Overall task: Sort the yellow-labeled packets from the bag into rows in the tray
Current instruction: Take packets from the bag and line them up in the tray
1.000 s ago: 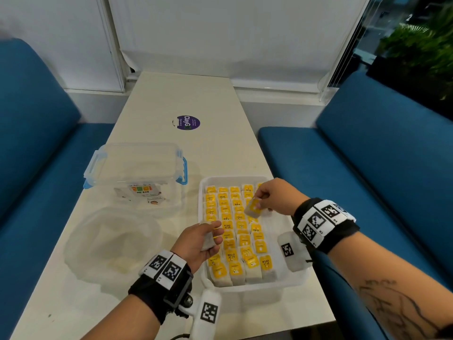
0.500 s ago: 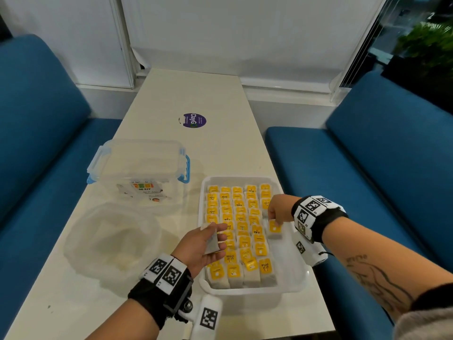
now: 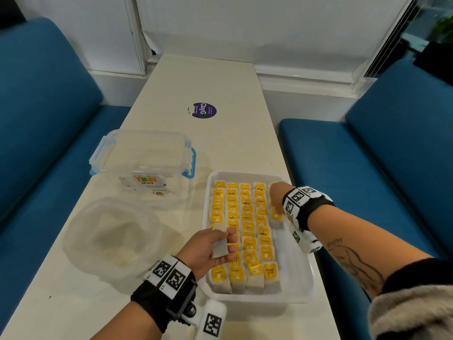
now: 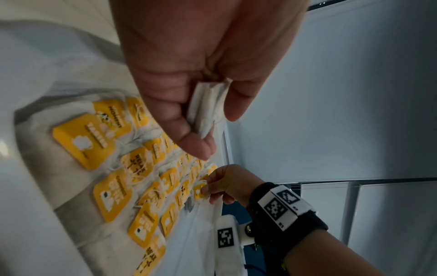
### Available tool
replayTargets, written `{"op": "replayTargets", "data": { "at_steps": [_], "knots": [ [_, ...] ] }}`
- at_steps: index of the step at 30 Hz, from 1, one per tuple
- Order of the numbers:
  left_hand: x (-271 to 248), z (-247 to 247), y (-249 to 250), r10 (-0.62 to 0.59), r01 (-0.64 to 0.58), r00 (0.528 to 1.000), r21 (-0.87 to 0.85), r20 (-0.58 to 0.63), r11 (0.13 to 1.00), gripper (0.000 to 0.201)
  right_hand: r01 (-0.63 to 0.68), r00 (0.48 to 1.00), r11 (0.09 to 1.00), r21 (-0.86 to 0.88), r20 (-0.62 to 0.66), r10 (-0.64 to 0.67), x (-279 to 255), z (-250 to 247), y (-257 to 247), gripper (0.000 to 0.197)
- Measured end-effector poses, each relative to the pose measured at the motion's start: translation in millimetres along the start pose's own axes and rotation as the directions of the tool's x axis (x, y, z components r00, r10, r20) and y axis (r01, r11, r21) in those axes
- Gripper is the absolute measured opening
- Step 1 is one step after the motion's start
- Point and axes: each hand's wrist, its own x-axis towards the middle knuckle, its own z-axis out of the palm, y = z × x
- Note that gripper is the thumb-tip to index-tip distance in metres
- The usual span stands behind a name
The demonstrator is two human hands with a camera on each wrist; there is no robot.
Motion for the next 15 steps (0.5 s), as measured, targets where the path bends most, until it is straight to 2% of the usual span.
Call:
{"op": "replayTargets", "data": {
  "at_steps": [1, 4, 8, 11, 15],
  "knots": [
    [0, 0, 0, -0.010, 0.010, 1.000, -0.003, 0.007, 1.000, 0.023, -0.004, 1.000, 1.000, 0.026, -0.022, 0.004, -3, -3, 0, 0.051],
    [1, 1, 3, -0.049, 0.049, 0.999, -0.012, 0.025, 0.999, 0.034, -0.008, 0.993, 0.985, 0.174, -0.111, 0.027, -19, -20, 2, 0.027],
    [3, 2, 9, -0.076, 0.080, 0.995, -0.061, 0.057, 0.995, 0.059, 0.076, 0.974, 0.910, 0.407, -0.228, 0.021, -56, -48, 9, 0.019],
    [3, 5, 14, -0.052, 0.063, 0.994, -0.114, 0.098, 0.991, 0.048, 0.210, 0.961, 0.760, 0.616, -0.273, -0.044, -95, -58, 6, 0.009],
    [3, 11, 17, 0.033, -0.030, 0.997, -0.050, 0.064, 0.998, 0.035, 0.293, 0.956, 0.608, 0.738, -0.246, -0.162, -135, -49, -15, 0.019]
  ]
}}
